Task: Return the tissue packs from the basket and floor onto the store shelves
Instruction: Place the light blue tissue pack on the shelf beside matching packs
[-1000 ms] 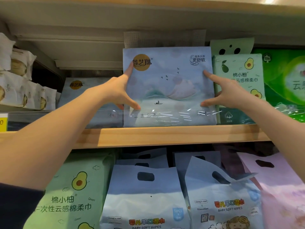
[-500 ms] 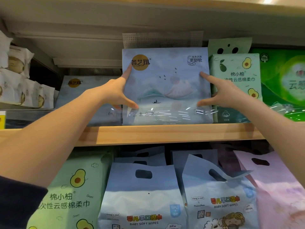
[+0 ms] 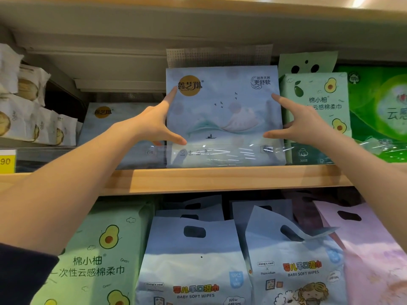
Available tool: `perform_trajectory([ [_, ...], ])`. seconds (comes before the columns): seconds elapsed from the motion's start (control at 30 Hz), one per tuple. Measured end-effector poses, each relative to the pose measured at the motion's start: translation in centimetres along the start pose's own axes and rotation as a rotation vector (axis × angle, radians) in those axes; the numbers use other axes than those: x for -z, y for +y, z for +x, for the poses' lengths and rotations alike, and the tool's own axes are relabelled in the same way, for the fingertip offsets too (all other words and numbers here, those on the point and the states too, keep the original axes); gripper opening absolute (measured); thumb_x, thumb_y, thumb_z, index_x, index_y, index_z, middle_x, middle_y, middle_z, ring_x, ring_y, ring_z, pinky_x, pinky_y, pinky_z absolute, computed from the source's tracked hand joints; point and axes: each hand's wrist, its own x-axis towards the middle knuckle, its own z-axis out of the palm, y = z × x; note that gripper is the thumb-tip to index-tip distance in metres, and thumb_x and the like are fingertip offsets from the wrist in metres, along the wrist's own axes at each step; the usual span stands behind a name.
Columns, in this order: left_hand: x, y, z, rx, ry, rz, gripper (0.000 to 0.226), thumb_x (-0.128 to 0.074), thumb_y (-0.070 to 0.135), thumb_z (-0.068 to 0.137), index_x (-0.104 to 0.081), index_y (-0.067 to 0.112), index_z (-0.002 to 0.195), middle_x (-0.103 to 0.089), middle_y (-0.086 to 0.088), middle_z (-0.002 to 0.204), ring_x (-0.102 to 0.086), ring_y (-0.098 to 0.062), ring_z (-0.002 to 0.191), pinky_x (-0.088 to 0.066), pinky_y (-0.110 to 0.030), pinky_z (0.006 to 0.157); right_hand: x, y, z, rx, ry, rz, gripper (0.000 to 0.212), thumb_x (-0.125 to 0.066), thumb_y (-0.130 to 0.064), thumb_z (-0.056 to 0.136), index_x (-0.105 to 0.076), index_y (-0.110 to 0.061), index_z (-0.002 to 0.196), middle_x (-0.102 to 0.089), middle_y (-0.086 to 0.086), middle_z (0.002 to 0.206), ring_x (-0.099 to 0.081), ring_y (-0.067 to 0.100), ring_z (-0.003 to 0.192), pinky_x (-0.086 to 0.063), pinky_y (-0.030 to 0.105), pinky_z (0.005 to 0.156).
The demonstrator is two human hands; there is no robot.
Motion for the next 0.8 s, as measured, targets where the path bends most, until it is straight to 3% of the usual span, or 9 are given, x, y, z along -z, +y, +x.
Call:
perform_trajectory([
  [0.13, 0.3, -0.1, 0.0, 0.009, 0.002, 0.039, 0.122, -0.081, 0.035, 0.066, 0.015, 0.045, 0.142, -0.028, -0.008, 0.15, -0.061, -0.021, 0.089, -0.054, -0.024, 0.055, -0.1, 0.2, 0.0, 0.011, 0.042, -0.011, 0.089, -0.076, -0.037, 0.07, -0.026, -0.032, 0.144, -0.058, 0.02, 0.125, -0.062, 0.032, 0.082, -0.046, 0.04, 0.089],
  [0.2, 0.5, -0.3, -0.1, 0.003, 0.009, 0.112, 0.119, -0.078, 0.04, 0.068, 0.015, 0.042, 0.143, -0.024, -0.007, 0.152, -0.057, -0.026, 0.106, -0.053, -0.031, 0.078, -0.1, 0.2, 0.0, 0.007, 0.06, -0.037, 0.084, -0.074, -0.04, 0.072, -0.028, -0.032, 0.143, -0.058, 0.017, 0.126, -0.063, 0.031, 0.082, -0.048, 0.045, 0.089],
  [0.27, 0.8, -0.4, -0.2, -0.007, 0.023, 0.167, 0.115, -0.075, 0.045, 0.07, 0.014, 0.038, 0.144, -0.02, -0.006, 0.155, -0.033, -0.029, 0.134, -0.035, -0.04, 0.103, -0.1, 0.2, 0.1, 0.0, 0.076, -0.059, 0.079, -0.07, -0.043, 0.074, -0.029, -0.033, 0.142, -0.057, 0.015, 0.127, -0.063, 0.031, 0.086, -0.049, 0.049, 0.088],
  [0.3, 1.0, -0.4, -0.3, -0.009, 0.028, 0.174, 0.113, -0.073, 0.046, 0.072, 0.012, 0.037, 0.145, -0.019, -0.006, 0.155, -0.026, -0.027, 0.139, -0.029, -0.041, 0.107, 0.0, 0.3, 0.2, 0.0, 0.082, -0.068, 0.077, -0.068, -0.043, 0.076, -0.029, -0.033, 0.141, -0.056, 0.013, 0.129, -0.062, 0.032, 0.091, -0.048, 0.049, 0.089],
  [0.6, 2.2, 0.7, -1.9, -0.097, 0.111, 0.205, 0.088, -0.06, 0.044, 0.084, -0.006, 0.02, 0.149, -0.016, -0.002, 0.156, -0.018, -0.021, 0.142, -0.022, -0.039, 0.113, 0.8, 0.2, -0.6, 0.022, 0.029, -0.111, 0.069, -0.058, -0.046, 0.084, -0.03, -0.023, 0.143, -0.047, 0.013, 0.137, -0.049, 0.031, 0.117, -0.041, 0.047, 0.097],
  [0.8, 2.2, 2.5, -3.9, -0.062, 0.088, 0.2, 0.077, -0.05, 0.05, 0.087, -0.015, 0.018, 0.148, -0.022, -0.002, 0.155, -0.023, -0.021, 0.141, -0.023, -0.04, 0.113, 2.6, -1.1, -2.4, 0.034, -0.031, -0.141, 0.062, -0.049, -0.047, 0.088, -0.032, -0.022, 0.142, -0.039, 0.012, 0.143, -0.037, 0.03, 0.131, -0.032, 0.047, 0.104],
])
